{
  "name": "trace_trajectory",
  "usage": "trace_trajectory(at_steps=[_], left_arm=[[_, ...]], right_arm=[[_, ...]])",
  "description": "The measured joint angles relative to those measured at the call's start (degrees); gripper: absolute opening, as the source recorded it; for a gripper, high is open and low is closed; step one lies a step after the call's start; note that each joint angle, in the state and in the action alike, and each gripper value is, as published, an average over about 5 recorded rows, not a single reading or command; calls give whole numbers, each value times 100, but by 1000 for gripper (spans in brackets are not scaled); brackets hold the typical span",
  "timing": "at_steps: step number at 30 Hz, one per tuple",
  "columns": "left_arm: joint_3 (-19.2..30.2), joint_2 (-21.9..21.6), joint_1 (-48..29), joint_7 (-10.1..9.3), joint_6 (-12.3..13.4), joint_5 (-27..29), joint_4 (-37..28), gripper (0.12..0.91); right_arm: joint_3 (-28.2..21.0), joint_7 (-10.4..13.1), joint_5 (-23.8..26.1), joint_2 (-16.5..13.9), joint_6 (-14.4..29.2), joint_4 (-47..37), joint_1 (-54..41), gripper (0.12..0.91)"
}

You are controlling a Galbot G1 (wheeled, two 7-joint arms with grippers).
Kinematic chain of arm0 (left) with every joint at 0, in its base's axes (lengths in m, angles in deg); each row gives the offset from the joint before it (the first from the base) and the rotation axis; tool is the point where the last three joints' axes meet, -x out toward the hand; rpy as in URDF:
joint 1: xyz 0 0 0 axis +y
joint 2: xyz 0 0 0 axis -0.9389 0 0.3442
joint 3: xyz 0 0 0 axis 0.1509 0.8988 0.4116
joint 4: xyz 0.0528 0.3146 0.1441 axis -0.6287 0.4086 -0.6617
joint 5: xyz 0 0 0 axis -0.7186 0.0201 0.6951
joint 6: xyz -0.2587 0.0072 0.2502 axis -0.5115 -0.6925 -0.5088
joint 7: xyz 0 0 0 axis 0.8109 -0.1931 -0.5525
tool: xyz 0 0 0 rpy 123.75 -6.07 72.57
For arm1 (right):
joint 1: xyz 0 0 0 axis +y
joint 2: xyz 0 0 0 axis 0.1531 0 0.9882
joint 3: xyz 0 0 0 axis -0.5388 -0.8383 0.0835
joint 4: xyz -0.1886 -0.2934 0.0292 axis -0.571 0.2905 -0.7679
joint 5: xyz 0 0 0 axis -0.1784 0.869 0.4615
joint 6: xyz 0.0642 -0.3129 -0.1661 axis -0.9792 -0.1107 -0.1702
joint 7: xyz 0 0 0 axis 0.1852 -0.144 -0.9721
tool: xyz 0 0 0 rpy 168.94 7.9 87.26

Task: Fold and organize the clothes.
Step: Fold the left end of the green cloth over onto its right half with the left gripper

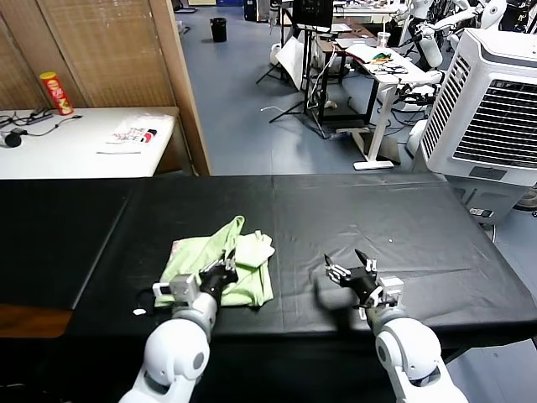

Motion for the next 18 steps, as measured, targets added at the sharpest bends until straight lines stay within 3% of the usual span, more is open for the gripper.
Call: trace_trajectory(at_steps=[10, 12, 18], left_arm=[[123, 138, 66, 53, 162, 121, -95, 159], [143, 185, 71, 44, 154, -6, -130, 192], [220, 481, 118, -206, -23, -757, -142, 490]], right_arm=[[-30, -19, 22, -2, -4, 17, 18, 798], [-62, -54, 23, -20, 0, 18, 8, 798], [-240, -247, -38, -70, 45, -14, -112, 798]])
